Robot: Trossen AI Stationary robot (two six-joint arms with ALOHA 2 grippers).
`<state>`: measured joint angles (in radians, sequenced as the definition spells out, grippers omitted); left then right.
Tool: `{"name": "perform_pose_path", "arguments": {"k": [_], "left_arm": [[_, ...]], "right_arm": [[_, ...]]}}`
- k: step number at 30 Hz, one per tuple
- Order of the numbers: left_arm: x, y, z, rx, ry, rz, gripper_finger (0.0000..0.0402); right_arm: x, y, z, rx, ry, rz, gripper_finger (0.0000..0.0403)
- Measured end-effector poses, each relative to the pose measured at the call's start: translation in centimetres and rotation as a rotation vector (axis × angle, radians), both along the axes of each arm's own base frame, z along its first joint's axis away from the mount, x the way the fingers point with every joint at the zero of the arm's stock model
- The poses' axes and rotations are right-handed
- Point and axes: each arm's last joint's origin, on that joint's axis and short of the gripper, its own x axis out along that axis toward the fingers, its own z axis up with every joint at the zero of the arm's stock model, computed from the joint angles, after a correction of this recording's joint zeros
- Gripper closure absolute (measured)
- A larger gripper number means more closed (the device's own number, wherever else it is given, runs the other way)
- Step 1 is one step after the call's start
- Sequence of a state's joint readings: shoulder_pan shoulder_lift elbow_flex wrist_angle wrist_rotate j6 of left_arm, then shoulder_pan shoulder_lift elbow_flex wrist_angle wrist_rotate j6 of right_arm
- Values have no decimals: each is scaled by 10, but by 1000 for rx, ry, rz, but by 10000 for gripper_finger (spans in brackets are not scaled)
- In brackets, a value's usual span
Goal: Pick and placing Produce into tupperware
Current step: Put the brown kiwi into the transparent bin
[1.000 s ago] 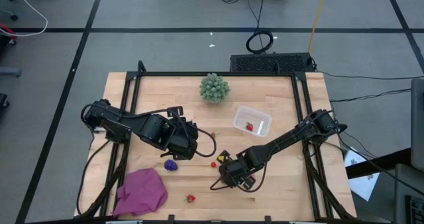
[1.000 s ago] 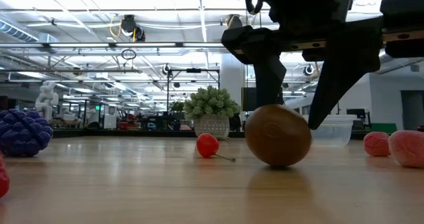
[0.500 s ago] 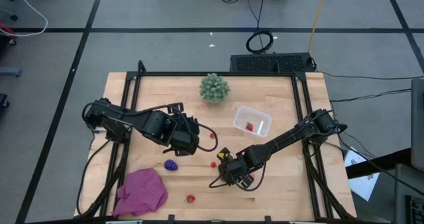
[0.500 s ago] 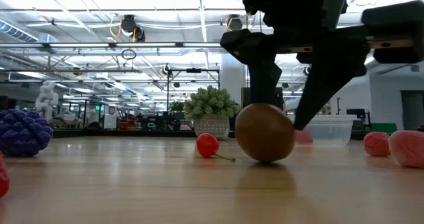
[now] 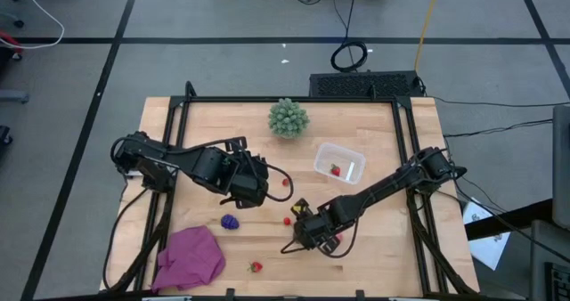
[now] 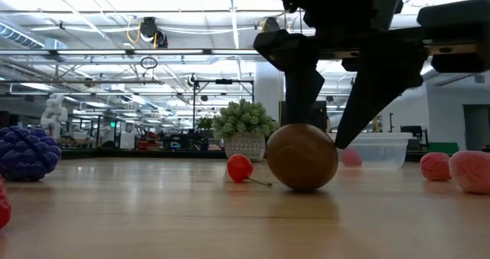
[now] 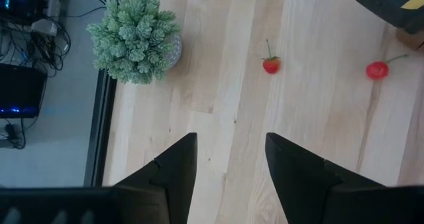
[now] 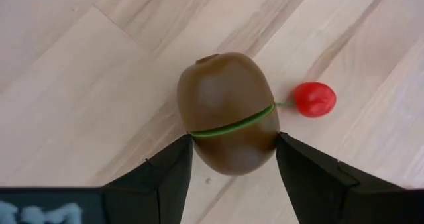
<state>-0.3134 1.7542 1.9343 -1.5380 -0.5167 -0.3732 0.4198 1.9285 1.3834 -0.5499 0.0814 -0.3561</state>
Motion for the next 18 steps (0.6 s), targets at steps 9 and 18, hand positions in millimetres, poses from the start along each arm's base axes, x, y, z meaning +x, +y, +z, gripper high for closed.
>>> {"name": "perform_pose_path", "arguments": {"k": [9, 18], "left_arm": [[0, 0, 0, -3, -4, 3, 218], [0, -1, 0, -4, -6, 3, 218]], "right_arm": [[3, 2, 1, 16, -29, 2, 197], [7, 3, 4, 53, -78, -29, 197]]}}
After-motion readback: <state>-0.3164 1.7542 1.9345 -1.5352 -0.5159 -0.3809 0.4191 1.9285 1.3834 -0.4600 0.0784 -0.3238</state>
